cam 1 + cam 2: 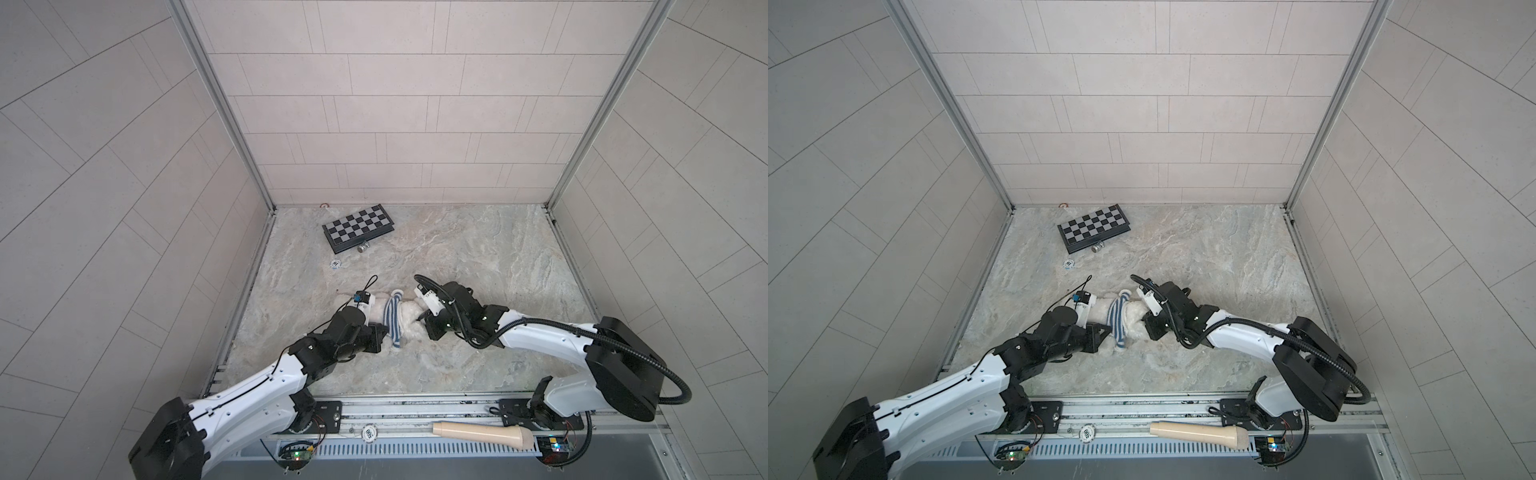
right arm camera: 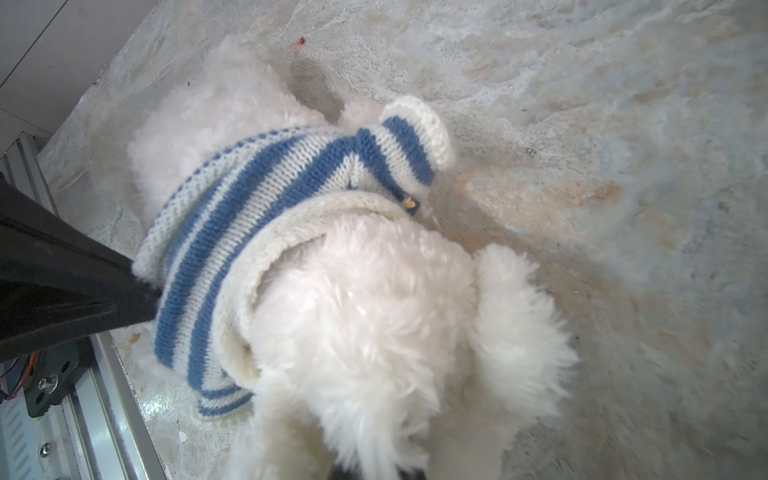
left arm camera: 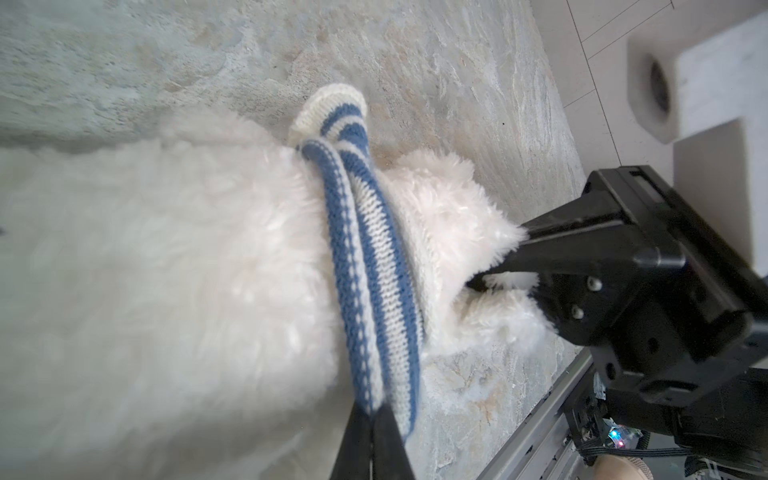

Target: Dress the teddy bear

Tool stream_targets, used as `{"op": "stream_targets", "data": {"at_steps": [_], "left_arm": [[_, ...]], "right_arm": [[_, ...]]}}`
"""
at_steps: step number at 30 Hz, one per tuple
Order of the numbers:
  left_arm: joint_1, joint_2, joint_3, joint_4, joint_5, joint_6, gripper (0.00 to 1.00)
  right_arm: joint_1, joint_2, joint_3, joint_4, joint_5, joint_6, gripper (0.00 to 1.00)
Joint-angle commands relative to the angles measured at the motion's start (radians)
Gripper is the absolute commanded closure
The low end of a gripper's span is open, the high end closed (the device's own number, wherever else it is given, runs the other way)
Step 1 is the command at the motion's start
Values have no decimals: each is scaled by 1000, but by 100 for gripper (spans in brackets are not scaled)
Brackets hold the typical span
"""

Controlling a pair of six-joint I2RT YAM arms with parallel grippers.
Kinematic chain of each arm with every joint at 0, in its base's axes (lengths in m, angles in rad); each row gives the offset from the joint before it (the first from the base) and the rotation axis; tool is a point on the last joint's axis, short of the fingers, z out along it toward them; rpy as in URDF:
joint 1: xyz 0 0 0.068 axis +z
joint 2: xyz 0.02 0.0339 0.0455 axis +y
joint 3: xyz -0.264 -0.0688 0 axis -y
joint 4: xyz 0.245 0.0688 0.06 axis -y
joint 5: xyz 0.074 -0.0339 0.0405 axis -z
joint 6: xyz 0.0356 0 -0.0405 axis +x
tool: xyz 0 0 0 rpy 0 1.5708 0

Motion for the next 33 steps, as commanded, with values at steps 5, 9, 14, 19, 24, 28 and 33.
{"op": "stream_targets", "data": {"at_steps": [5,9,14,19,24,28,33], "left_arm": [[-1,-43,36,-171,11,61,100],[27,-50,44,-259,11,107,100],[77,-37,60,-236,27,133,100],[57,81,110,-97,184,160,100],[-62,212,176,-57,194,195,100],[-82,260,149,67,180,124,100],[-100,340,156,84,92,90,100]], "right_arm": [[-11,-188,-27,-65,201,49,100],[-18,-298,-97,-22,274,59,100],[-23,-346,-99,-56,278,61,100],[-23,-376,-113,-51,294,95,100],[-21,-371,-93,-60,315,166,100],[-20,-356,-98,-41,321,247,100],[-12,-361,-91,-46,344,302,100]]}}
